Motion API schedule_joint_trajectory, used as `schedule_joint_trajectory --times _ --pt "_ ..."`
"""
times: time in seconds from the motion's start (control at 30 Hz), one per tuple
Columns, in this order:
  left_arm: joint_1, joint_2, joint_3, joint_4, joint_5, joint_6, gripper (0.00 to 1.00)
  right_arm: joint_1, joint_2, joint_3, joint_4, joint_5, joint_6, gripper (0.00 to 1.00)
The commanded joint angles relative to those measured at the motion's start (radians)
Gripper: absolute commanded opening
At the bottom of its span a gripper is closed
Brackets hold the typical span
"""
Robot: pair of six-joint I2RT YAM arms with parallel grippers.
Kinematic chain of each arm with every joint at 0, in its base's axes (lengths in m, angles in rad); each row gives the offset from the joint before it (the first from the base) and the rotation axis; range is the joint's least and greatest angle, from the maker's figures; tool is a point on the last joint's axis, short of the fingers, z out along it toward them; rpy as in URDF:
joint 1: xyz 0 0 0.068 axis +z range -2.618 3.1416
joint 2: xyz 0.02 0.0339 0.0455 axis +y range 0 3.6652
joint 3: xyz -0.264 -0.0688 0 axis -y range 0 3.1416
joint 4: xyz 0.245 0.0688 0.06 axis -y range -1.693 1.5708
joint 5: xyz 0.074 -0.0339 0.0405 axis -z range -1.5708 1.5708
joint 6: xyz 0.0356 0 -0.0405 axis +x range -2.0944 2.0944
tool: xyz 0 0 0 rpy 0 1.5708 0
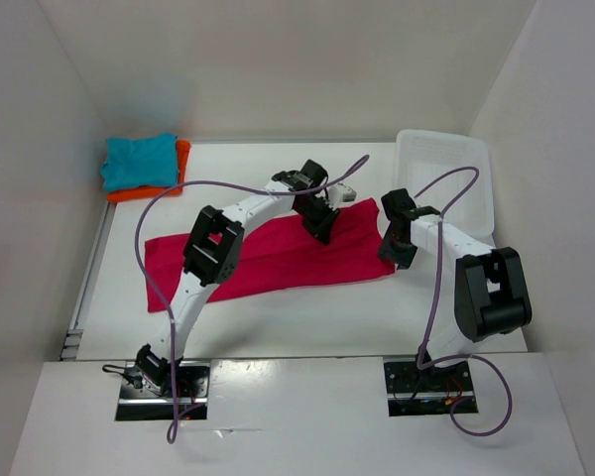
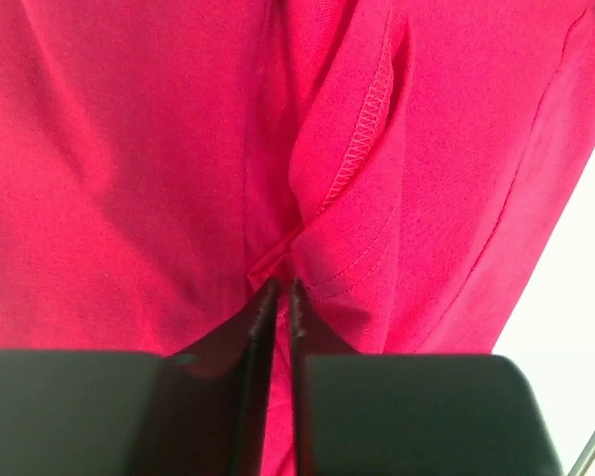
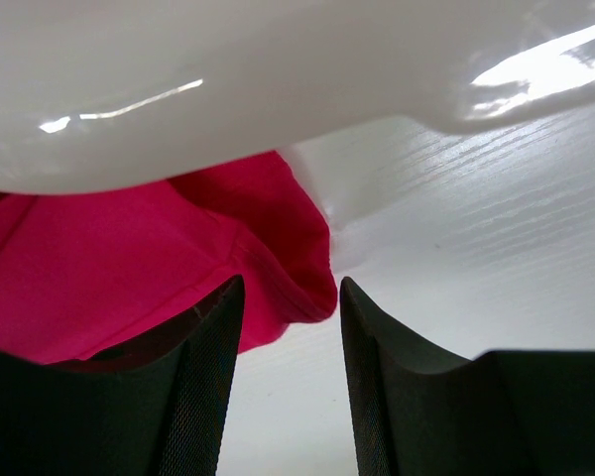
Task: Fold and stack the t-shirts
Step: Fold the other side of the tshirt into a rectangle
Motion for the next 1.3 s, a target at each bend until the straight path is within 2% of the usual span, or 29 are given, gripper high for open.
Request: schedule_joint_trajectory --times 0.0,0.03,0.1,0.37,0.6,0.63,0.7,0.8,1.13,1.27 --pt "-0.012 0.013 0.032 -0.022 0.054 0.011 0.13 -0.003 -0.017 0.030 -0.017 0.013 -0.004 0.49" --pt "-0.012 0.004 0.042 -0.031 0.063 0.011 0.06 -0.003 -0.017 0.030 -0.017 0.013 -0.004 0.49" --pt "-0.012 -0.005 0.042 -0.031 0.074 0.011 0.01 -0.003 -0.017 0.030 -0.017 0.013 -0.004 0.49" --pt "-0.002 -0.146 0.012 0.041 -0.055 -0.019 0.00 -0.003 -0.017 0.030 -0.017 0.013 -0.004 0.47" --pt "0.009 -0.145 0.003 0.005 -0.020 0.002 0.00 -0.003 -0.017 0.030 -0.017 0.013 -0.004 0.47" --pt "0.008 -0.105 0.026 -0.020 -0.020 0.002 0.02 -0.003 -0.017 0.030 -0.017 0.013 -0.004 0.47" --pt "-0.004 -0.070 0.037 -0.080 -0.029 0.002 0.18 -0.003 -0.017 0.030 -0.017 0.013 -0.004 0.47" --pt "-0.004 -0.060 -0.004 -0.054 -0.056 -0.018 0.30 -0.003 -0.017 0.030 -0.017 0.013 -0.004 0.47" --pt "-0.117 -0.113 -0.122 -0.012 -0.084 0.034 0.37 -0.003 -0.017 0.030 -0.017 0.013 -0.004 0.47" --pt "-0.117 -0.103 -0.161 -0.002 -0.093 0.034 0.37 -0.003 -0.026 0.030 -0.017 0.013 -0.004 0.47"
